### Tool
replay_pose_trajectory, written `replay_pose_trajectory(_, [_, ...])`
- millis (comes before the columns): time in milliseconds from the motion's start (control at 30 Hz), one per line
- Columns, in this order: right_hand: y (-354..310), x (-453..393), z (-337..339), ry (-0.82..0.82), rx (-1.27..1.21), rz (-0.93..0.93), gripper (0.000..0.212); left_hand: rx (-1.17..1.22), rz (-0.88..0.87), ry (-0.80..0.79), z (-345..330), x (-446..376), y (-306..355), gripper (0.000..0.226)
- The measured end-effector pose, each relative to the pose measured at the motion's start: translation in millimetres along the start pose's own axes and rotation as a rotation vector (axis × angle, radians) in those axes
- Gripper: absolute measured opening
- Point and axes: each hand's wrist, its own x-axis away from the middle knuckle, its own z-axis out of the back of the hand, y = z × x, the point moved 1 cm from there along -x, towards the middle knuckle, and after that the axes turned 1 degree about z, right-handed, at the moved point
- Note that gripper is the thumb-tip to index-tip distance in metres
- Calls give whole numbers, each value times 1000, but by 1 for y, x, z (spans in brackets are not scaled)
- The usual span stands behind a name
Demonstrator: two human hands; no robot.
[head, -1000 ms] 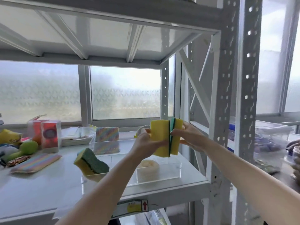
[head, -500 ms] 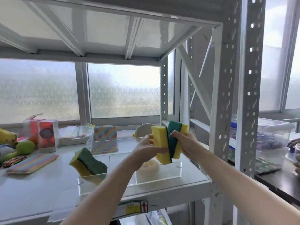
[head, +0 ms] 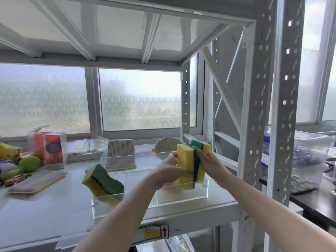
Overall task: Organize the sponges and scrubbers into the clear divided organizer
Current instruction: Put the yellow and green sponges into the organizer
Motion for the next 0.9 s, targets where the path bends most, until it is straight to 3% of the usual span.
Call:
replay_pose_trajectory(100, [-1, 0, -1, -56, 13, 21, 70, -84, 1, -34, -1, 1, 1, 82])
replay_pose_trajectory(133, [1, -1, -1, -68, 38, 23, 77, -107, 5, -43, -1, 1, 0, 83])
replay_pose_trajectory(233, [1, 1, -1, -70, 99, 36, 59, -196, 6, -57, 0, 2, -3, 85])
replay_pose_trajectory(567, [5, 8, -5, -7, 38, 36, 43, -455, -10, -2, -3, 5, -7, 87])
replay_pose_trajectory(900, [12, 6, -7, 12, 23, 30, 23, -512, -20, -7, -4, 6, -7, 80])
